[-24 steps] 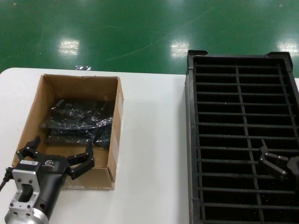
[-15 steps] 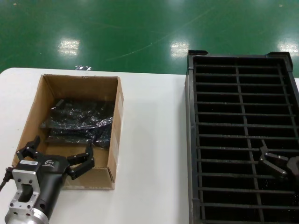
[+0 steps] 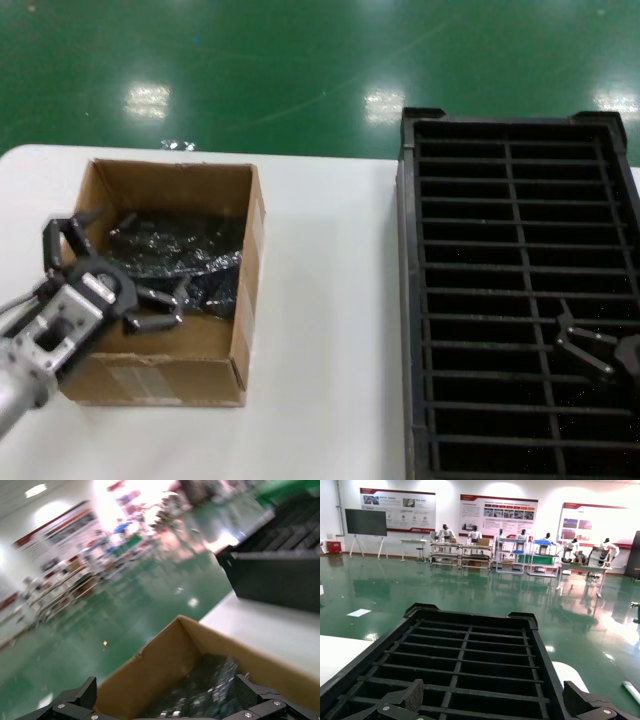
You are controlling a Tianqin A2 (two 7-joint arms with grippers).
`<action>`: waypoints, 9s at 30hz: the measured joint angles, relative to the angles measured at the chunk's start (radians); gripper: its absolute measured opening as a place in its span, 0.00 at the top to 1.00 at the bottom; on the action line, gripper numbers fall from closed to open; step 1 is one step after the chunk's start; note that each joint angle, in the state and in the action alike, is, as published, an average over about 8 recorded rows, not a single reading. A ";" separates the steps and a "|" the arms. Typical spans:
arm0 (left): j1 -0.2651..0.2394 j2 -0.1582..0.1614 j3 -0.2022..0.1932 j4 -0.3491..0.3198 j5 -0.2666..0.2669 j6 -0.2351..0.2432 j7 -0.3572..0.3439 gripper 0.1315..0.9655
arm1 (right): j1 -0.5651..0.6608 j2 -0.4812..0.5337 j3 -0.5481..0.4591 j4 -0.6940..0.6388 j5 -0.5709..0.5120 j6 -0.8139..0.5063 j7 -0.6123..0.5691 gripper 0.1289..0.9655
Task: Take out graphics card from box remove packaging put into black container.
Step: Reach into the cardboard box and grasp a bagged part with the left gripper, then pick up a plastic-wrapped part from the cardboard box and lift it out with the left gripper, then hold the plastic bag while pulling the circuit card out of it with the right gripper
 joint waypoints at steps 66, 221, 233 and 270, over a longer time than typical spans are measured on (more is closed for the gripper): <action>-0.674 0.197 0.177 0.951 0.038 0.098 1.107 0.65 | 0.000 0.000 0.000 0.000 0.000 0.000 0.000 0.00; 0.221 0.027 -0.083 -0.459 0.521 0.059 0.378 0.99 | 0.160 -0.040 -0.235 -0.018 -0.009 -0.132 -0.166 0.23; 0.221 0.027 -0.083 -0.459 0.521 0.059 0.378 0.99 | 0.184 -0.034 -0.254 -0.031 -0.029 -0.226 -0.181 0.54; 0.221 0.027 -0.083 -0.459 0.521 0.059 0.378 0.99 | 0.191 0.039 -0.293 0.020 0.020 -0.495 -0.194 0.99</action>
